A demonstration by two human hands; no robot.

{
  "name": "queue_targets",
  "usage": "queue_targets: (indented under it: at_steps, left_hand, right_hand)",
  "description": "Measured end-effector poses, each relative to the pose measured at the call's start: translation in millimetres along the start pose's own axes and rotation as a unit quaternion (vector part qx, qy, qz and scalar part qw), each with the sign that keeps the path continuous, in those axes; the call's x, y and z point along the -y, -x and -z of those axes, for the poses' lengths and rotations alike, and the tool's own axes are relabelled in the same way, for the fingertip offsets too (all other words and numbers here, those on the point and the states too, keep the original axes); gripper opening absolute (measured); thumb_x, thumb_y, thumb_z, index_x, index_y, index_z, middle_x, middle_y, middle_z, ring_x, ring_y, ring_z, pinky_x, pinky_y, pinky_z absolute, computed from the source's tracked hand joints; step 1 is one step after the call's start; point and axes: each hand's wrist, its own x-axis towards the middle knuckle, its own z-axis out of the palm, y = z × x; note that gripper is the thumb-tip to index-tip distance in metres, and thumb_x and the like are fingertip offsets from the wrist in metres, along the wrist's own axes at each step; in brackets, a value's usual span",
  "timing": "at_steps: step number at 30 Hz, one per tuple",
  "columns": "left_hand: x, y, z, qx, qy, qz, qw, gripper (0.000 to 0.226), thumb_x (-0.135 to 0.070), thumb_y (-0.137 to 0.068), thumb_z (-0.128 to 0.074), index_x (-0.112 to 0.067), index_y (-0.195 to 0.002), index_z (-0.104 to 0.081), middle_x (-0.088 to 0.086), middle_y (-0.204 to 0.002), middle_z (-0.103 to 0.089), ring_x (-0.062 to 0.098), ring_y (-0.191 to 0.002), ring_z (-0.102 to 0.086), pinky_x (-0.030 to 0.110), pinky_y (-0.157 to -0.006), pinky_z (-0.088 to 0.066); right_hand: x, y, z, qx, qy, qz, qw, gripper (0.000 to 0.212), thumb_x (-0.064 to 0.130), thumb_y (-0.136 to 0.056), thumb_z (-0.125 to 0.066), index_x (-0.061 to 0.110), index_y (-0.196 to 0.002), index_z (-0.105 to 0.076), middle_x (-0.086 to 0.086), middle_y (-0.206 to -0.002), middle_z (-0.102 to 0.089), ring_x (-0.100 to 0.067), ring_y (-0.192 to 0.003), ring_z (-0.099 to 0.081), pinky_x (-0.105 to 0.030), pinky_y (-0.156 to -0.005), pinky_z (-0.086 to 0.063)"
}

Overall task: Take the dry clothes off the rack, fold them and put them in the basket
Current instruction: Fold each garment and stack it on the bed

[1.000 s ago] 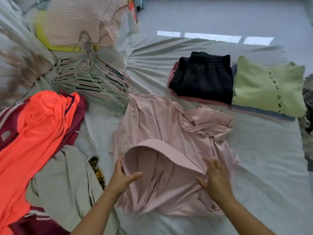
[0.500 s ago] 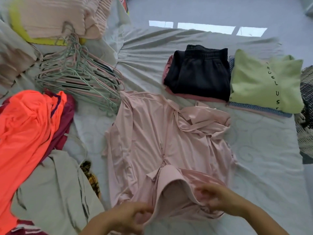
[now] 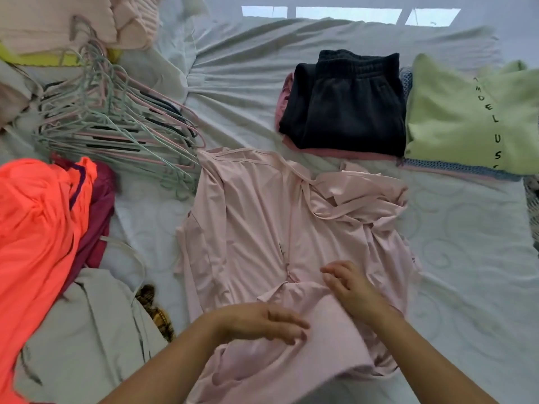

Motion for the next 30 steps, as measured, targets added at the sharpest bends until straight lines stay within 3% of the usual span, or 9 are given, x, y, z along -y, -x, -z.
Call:
queue_targets:
  at_steps: [4,7,9,11,15,19,24,27,30]
  left_hand:
    - [0,-15,-31,0.089,-0.195,0.040,0.976,0.039,-0.031,-0.090,-0.059,-0.017,-0.127,-0.055,0.002,-0.121,-0.062,0.009,-0.105,-0.052,0.020,-0.096,-0.037]
    - [13,-14,-16,-0.081,-0.070,0.001,0.994,0.017,-0.027,-0.093,-0.055,-0.015,-0.084,-0.064,-0.003,-0.077,-0.064,0.013,-0.077,-0.059,0.022,-0.071,-0.045]
    - [19,-25,13,-0.335,-0.133,0.013,0.933,0.016,-0.027,-0.091,-0.056,-0.017,-0.079,-0.058,0.001,-0.081,-0.064,0.018,-0.080,-0.060,0.028,-0.072,-0.043]
    - [12,-37,37,-0.447,-0.130,0.004,0.885,0.013,-0.026,-0.089,-0.059,-0.017,-0.080,-0.056,0.005,-0.084,-0.065,0.024,-0.086,-0.060,0.032,-0.075,-0.043]
    - [-2,-68,38,-0.367,-0.173,0.050,0.913,0.021,-0.036,-0.085,-0.063,-0.017,-0.081,-0.054,0.004,-0.088,-0.066,0.023,-0.086,-0.061,0.035,-0.076,-0.046]
    - [4,-91,1,-0.363,-0.199,0.069,0.908,0.018,-0.033,-0.085,-0.060,-0.018,-0.094,-0.056,0.007,-0.104,-0.065,0.025,-0.098,-0.060,0.030,-0.072,-0.041]
    - [4,-104,-18,-0.447,-0.112,0.095,0.883,0.018,-0.031,-0.089,-0.053,-0.015,-0.095,-0.056,0.009,-0.103,-0.064,0.030,-0.097,-0.059,0.034,-0.074,-0.043]
    - [-13,-102,-7,-0.502,0.001,-0.024,0.864,0.005,-0.018,-0.088,-0.055,-0.014,-0.086,-0.056,0.011,-0.083,-0.064,0.031,-0.083,-0.061,0.036,-0.072,-0.043]
    - [-29,-87,17,-0.498,0.116,-0.140,0.848,0.022,-0.014,-0.085,-0.054,-0.025,-0.069,-0.043,0.004,-0.061,-0.058,0.030,-0.060,-0.062,0.045,-0.064,-0.052]
  right_hand:
    - [17,31,-13,0.192,0.046,-0.036,0.980,0.021,0.039,-0.095,-0.047,0.025,-0.083,-0.057,0.010,-0.080,-0.053,-0.008,-0.080,-0.052,-0.017,-0.066,-0.036]
    - [12,58,-15,0.256,0.264,-0.051,0.928,0.027,0.048,-0.091,-0.044,0.025,-0.082,-0.052,0.006,-0.091,-0.062,-0.018,-0.095,-0.058,-0.028,-0.069,-0.033]
    - [8,50,-6,0.187,0.282,-0.076,0.938,0.024,0.046,-0.093,-0.043,0.026,-0.095,-0.056,0.003,-0.105,-0.063,-0.019,-0.102,-0.058,-0.028,-0.071,-0.036]
    - [10,27,6,0.085,0.192,-0.069,0.975,0.018,0.035,-0.096,-0.044,0.026,-0.083,-0.053,0.001,-0.093,-0.061,-0.020,-0.090,-0.057,-0.027,-0.066,-0.037]
    - [25,-29,3,0.005,0.056,-0.032,0.998,0.013,0.023,-0.094,-0.052,0.013,-0.090,-0.060,-0.003,-0.086,-0.062,-0.023,-0.084,-0.059,-0.035,-0.071,-0.044]
    - [32,-57,-34,-0.001,0.114,-0.140,0.984,0.033,0.036,-0.087,-0.061,0.008,-0.101,-0.052,-0.009,-0.098,-0.057,-0.030,-0.094,-0.058,-0.031,-0.069,-0.038]
    - [39,-66,-29,-0.006,0.042,-0.114,0.993,0.033,0.023,-0.089,-0.056,0.019,-0.063,-0.036,0.000,-0.069,-0.050,-0.022,-0.075,-0.050,-0.029,-0.063,-0.032]
    - [54,-79,-3,-0.076,-0.086,-0.084,0.990,0.036,0.018,-0.089,-0.058,0.019,-0.061,-0.035,0.004,-0.059,-0.041,-0.014,-0.057,-0.041,-0.028,-0.058,-0.029]
    - [75,-96,28,-0.126,-0.223,-0.084,0.963,0.032,0.012,-0.090,-0.057,0.016,-0.064,-0.039,-0.002,-0.055,-0.042,-0.005,-0.039,-0.044,-0.021,-0.044,-0.036]
